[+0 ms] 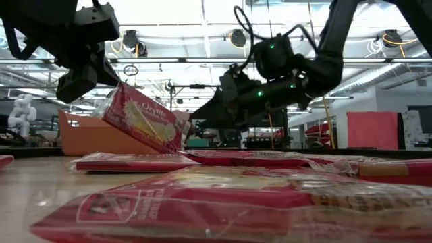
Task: Sort popcorn bags into baskets
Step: Put the red popcorn bag into the orange bin
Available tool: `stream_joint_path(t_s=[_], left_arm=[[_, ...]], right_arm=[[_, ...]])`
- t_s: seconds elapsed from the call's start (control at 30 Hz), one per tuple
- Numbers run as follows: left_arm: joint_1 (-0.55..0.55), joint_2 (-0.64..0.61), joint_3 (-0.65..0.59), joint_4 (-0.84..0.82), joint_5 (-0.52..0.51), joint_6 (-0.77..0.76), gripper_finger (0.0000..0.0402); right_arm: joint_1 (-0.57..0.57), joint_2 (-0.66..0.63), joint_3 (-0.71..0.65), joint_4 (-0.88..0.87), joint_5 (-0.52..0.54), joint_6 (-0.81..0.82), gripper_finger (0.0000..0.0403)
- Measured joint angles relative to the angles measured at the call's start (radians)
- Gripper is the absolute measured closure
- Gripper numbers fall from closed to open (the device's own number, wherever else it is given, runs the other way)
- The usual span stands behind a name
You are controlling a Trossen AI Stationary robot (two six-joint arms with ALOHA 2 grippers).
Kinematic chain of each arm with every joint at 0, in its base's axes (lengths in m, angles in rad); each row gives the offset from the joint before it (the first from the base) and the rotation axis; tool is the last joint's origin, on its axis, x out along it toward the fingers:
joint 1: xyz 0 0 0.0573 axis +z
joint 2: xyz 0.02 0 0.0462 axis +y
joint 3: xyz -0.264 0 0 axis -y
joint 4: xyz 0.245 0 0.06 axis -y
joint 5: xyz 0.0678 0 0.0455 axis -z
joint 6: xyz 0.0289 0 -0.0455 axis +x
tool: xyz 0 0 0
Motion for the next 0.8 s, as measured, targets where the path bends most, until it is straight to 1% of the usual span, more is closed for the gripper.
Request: stream_joint_path(t_s=[0.17, 0.27, 0.47, 0.53, 0.6, 0.8], left_arm=[[0.013, 0.0, 0.001, 0.0, -0.006, 0.03, 0.0401], [0.013, 0.0, 0.001, 0.0, -0.02, 0.054, 0.0401], [0.016, 0.0, 0.001, 0.0, -0.029, 0.063, 0.0401], [0.016, 0.0, 0.001, 0.0, -0.033, 0.064, 0.0401], [0.016, 0.0, 0.001, 0.001, -0.044, 0.064, 0.0401], [0.018, 0.0, 0.001, 0.003, -0.068, 0.069, 0.0401]], right_arm=[[-0.028, 0.013, 0.074, -0.074, -0.07, -0.043, 0.0131], [-0.045, 0.013, 0.109, -0.124, -0.062, -0.081, 0.0131], [-0.076, 0.013, 0.141, -0.14, -0.077, -0.175, 0.0131], [-0.089, 0.013, 0.141, -0.143, -0.116, -0.198, 0.0131], [-0.104, 0.013, 0.141, -0.143, -0.186, -0.206, 0.0134], [-0.118, 0.013, 0.141, -0.144, -0.325, -0.213, 0.0169]])
